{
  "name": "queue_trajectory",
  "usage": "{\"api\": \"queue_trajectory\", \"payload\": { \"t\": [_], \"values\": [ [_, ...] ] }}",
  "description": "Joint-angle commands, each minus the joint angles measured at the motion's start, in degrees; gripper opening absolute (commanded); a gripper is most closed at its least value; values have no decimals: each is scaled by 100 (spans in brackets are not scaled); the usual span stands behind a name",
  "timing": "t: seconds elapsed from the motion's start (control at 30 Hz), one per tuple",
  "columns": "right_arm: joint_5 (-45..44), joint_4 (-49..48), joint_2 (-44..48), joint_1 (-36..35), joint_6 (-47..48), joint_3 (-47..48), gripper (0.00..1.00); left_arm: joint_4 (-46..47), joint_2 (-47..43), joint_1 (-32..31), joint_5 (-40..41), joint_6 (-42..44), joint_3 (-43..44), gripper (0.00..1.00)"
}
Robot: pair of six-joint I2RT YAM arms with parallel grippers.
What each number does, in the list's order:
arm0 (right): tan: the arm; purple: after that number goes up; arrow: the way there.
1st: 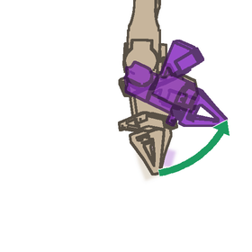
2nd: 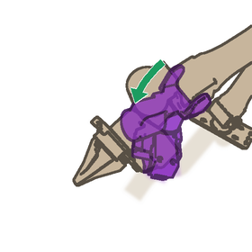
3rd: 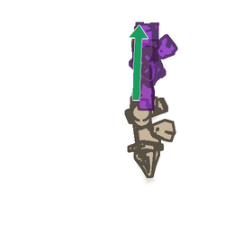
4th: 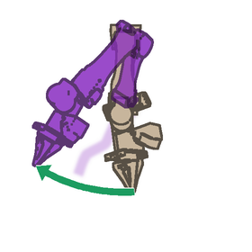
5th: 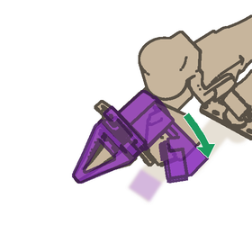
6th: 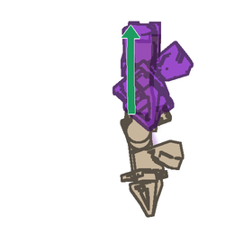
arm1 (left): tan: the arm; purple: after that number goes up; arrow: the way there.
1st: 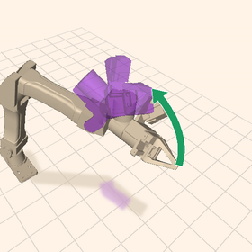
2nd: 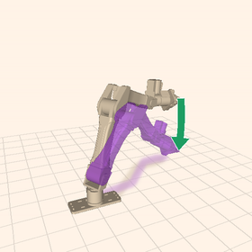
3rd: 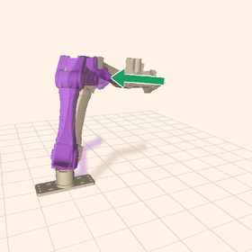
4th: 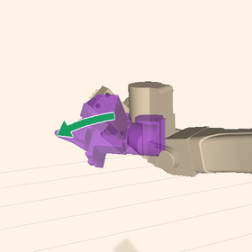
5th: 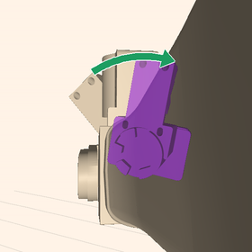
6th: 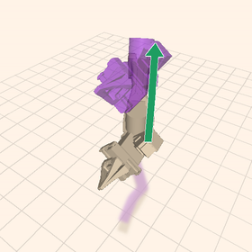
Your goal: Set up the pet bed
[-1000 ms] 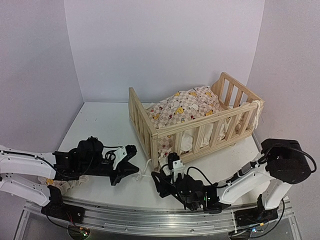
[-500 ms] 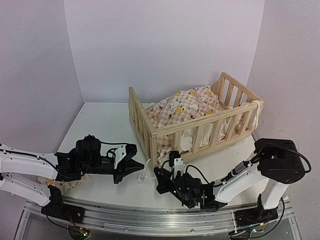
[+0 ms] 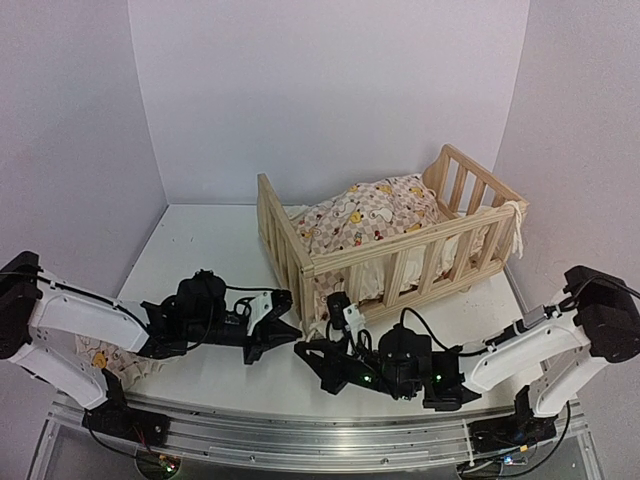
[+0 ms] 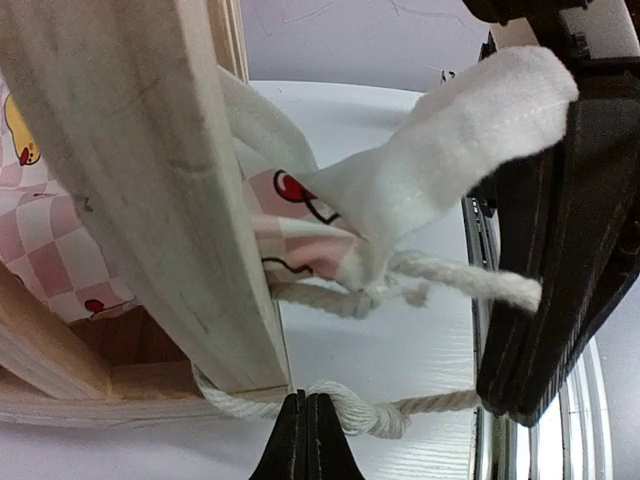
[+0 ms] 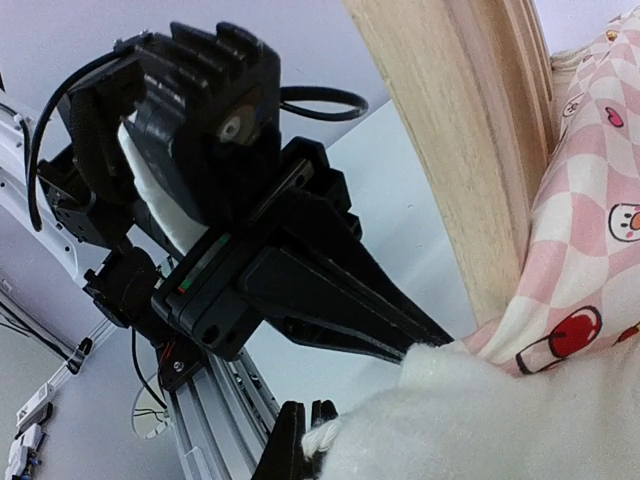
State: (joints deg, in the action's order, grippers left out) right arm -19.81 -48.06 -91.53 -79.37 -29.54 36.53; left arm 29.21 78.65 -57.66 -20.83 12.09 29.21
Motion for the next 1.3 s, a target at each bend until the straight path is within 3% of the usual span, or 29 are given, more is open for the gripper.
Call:
{"api": "queue_trajectory", "payload": {
  "t": [0.0, 0.17, 0.37, 0.63, 0.8, 0.93, 1.07, 1.1, 1.17, 1.27],
  "values": [
    [212, 257, 291, -34, 180, 69, 0, 919, 268, 18, -584, 83, 315, 0],
    [58, 535, 282, -35, 355, 231, 15, 1643, 609, 18, -1314, 85, 160, 0],
    [-85, 2002, 473, -41, -101, 553, 37, 2170, 1249, 18, -1395, -106, 143, 0],
    [88, 4230, 1068, -43, -668, 970, 46, 2633, 1783, 19, -1162, -18, 300, 0],
    [305, 4947, 1745, -44, -1015, 690, 57, 2707, 1972, 15, -1134, -94, 373, 0],
    [-37, 5314, 2566, -38, -1358, 212, 51, 2827, 2017, 16, -1099, -76, 396, 0],
    [-1096, 5311, 3200, 52, -1906, -475, 23, 2853, 2053, 18, -1041, -76, 424, 0],
    [-1302, 5222, 3191, 135, -1987, -613, 21, 2849, 2059, 18, -1029, -74, 431, 0],
    [-1194, 4620, 3024, 308, -1826, -798, 20, 2826, 2063, 18, -1026, -62, 450, 0],
    [-391, 2804, 2480, 615, -1270, -1152, 24, 2796, 2047, 18, -1093, 22, 463, 0]
  ]
}}
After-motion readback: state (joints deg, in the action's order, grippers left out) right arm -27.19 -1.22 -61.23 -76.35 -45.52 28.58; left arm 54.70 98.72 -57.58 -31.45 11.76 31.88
